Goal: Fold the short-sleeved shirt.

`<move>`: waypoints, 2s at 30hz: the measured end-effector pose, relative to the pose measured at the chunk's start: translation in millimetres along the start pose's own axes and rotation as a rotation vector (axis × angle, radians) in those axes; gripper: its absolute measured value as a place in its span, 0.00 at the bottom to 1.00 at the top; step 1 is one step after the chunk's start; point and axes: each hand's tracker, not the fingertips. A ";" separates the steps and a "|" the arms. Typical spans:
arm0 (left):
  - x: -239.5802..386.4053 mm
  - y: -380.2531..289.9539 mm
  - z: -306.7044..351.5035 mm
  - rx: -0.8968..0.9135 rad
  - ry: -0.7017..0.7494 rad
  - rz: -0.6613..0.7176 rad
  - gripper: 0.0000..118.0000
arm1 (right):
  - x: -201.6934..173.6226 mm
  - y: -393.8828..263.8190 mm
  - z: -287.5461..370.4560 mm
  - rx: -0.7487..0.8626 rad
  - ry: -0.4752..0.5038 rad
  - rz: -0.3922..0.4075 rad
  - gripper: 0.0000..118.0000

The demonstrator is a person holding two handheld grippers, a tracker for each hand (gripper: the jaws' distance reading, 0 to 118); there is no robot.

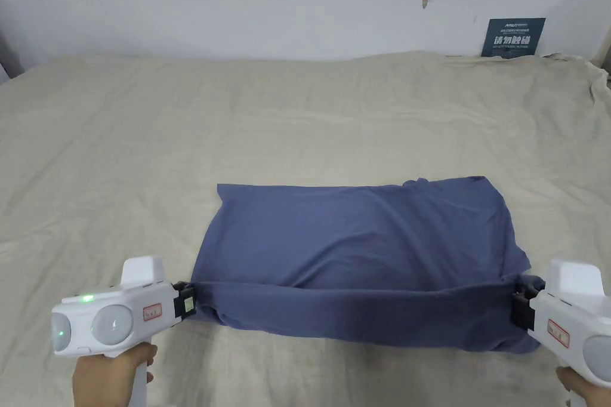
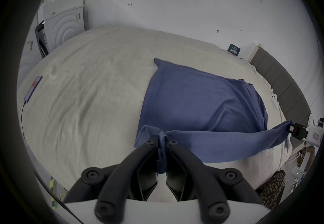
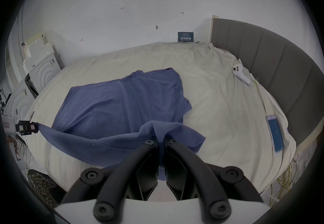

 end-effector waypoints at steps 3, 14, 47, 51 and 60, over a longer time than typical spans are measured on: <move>5.6 18.7 -23.7 -0.020 0.018 -0.046 0.04 | -1.9 15.6 -22.9 -0.023 -0.007 0.020 0.02; 17.7 34.5 -117.2 -0.179 0.085 -0.129 0.04 | -2.3 22.2 -118.7 -0.227 -0.056 0.020 0.02; 55.7 5.9 65.2 0.303 0.038 -0.187 0.61 | -20.5 18.4 84.2 0.262 -0.011 0.026 0.73; 58.1 -18.6 78.2 0.362 0.019 -0.185 0.25 | -19.2 5.4 92.5 0.307 -0.012 0.035 0.17; 51.0 -35.8 79.2 0.327 0.006 -0.159 0.00 | -26.8 -3.7 101.8 0.338 -0.007 0.074 0.00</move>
